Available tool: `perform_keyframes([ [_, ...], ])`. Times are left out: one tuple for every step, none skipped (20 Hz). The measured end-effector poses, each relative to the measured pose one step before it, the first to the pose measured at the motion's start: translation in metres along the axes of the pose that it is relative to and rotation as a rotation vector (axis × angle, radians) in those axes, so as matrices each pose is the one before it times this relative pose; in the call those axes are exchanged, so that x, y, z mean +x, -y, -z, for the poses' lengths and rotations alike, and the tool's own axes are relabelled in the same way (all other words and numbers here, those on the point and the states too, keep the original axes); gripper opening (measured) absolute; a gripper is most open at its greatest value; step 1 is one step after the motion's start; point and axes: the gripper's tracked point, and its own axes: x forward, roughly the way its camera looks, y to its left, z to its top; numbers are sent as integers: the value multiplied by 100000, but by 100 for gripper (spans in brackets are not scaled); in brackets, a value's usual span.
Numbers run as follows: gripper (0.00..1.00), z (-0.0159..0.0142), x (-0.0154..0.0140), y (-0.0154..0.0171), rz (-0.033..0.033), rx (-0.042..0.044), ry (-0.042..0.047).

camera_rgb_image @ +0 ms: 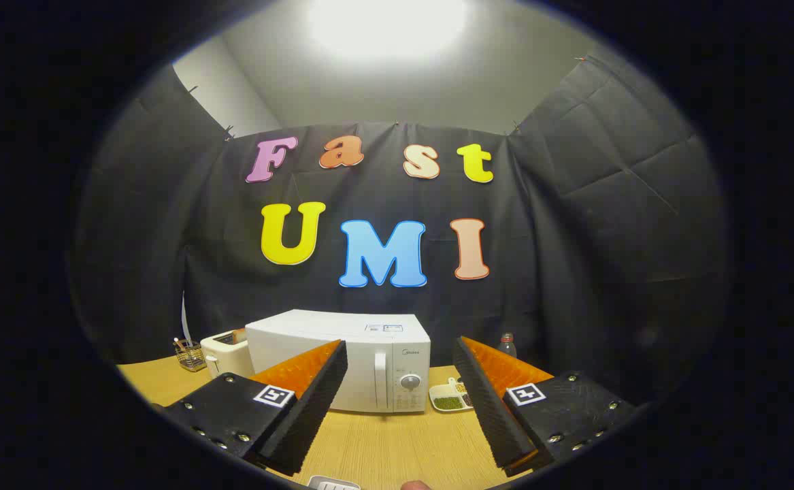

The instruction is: Open the microwave, put the food inside, and close the microwave door.

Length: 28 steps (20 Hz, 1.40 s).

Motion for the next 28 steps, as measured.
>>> perform_keyframes([
  [98,59,73,123,325,303,-35],
  [98,131,54,70,241,599,-339],
  [98,166,-11,-87,-53,647,-382],
  [98,163,-76,-54,-72,90,-237],
  [98,93,7,2,-106,-535,-183],
  [98,173,6,-34,-199,-666,-251],
  [98,4,47,-145,-360,-462,21],
  [98,-14,115,-73,-352,-83,82],
  [98,69,168,-124,-465,168,-24],
  [98,76,180,-72,-323,383,136],
  [98,4,129,-59,38,309,81],
  [98,73,176,-59,-220,289,-81],
  [98,58,194,-76,-178,131,153],
  [98,145,328,-24,-209,-48,-16],
  [98,166,321,-59,-392,-63,-255],
  [98,343,424,-44,-364,167,-401],
  [98,289,444,-40,-354,300,-731],
  [98,343,520,0,-481,377,-615],
  [98,175,502,-46,-303,200,-470],
  [98,195,749,-12,-497,-63,-467],
  [98,140,612,-10,-401,-82,-67],
  [98,288,883,-64,-743,36,-216],
  [98,382,935,-105,-764,-19,-725],
  [98,572,880,-45,-614,-60,-1185],
  [98,565,915,-4,-339,-167,-1458],
  [98,602,848,-94,-552,-2,-1219],
  [98,418,783,-46,-326,-133,-946],
  [98,607,1069,-16,-155,-591,-921],
])
